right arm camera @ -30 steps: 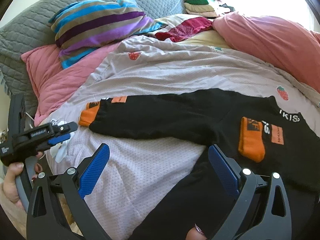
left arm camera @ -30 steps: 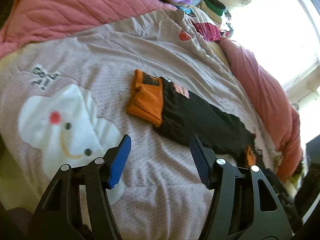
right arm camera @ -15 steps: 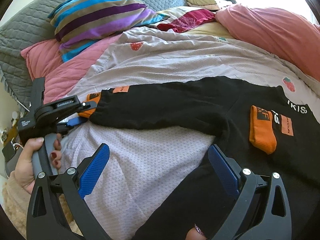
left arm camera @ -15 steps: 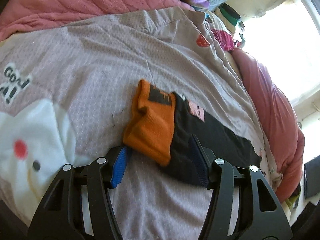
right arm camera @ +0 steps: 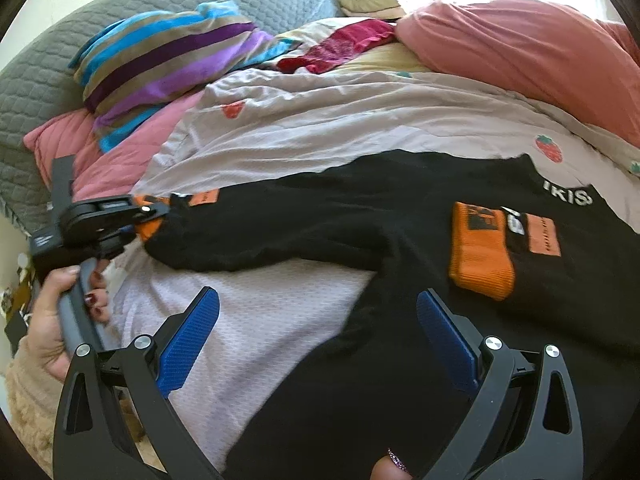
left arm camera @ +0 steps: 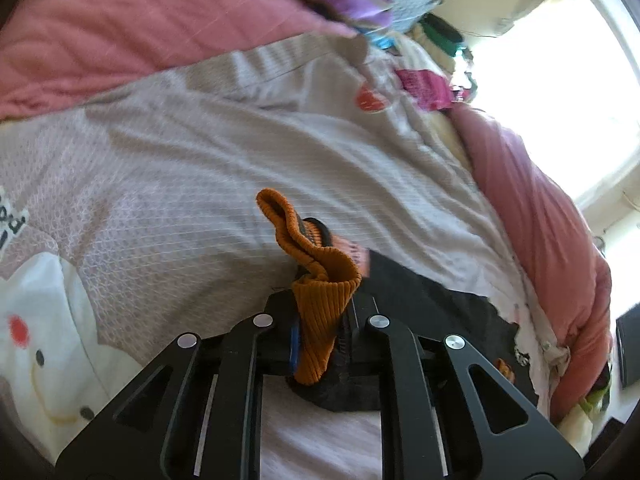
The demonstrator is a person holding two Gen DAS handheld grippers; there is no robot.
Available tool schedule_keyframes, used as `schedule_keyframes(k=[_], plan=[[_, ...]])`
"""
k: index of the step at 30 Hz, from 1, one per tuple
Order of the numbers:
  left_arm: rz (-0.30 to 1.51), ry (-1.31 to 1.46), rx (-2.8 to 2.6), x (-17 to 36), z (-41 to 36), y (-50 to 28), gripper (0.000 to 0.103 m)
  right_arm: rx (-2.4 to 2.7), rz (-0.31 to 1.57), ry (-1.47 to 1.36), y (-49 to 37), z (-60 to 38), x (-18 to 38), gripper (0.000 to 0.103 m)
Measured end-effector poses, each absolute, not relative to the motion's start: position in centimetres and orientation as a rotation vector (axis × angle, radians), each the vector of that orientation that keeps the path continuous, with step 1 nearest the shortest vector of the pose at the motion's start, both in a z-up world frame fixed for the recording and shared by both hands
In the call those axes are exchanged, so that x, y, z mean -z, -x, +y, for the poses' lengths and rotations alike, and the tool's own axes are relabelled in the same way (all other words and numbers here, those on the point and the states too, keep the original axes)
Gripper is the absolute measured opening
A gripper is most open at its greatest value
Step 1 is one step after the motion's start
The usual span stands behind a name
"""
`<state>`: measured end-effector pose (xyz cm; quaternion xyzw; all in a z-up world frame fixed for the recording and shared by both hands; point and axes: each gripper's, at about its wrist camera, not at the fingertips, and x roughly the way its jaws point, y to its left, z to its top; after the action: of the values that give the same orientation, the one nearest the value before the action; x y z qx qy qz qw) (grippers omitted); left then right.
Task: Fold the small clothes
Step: 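Carry the held sleeve across the shirt body and release it with the left tool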
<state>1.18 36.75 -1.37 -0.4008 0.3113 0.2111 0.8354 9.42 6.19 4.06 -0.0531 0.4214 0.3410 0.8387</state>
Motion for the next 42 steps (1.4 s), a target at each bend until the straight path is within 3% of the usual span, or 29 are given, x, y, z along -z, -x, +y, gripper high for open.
schedule_keyframes(k=[19,42], plan=[[0.593,0.667,-0.192,-7.4,26.2,-4.0,0.007,-0.549,0.837,-0.03,-11.6,-3.4,-6.5,0.098],[0.698,0.504,0.044,-7.8,14.3,-9.3,0.007,-0.35,0.783,-0.16,-13.2,-14.6,-7.7,0.098]])
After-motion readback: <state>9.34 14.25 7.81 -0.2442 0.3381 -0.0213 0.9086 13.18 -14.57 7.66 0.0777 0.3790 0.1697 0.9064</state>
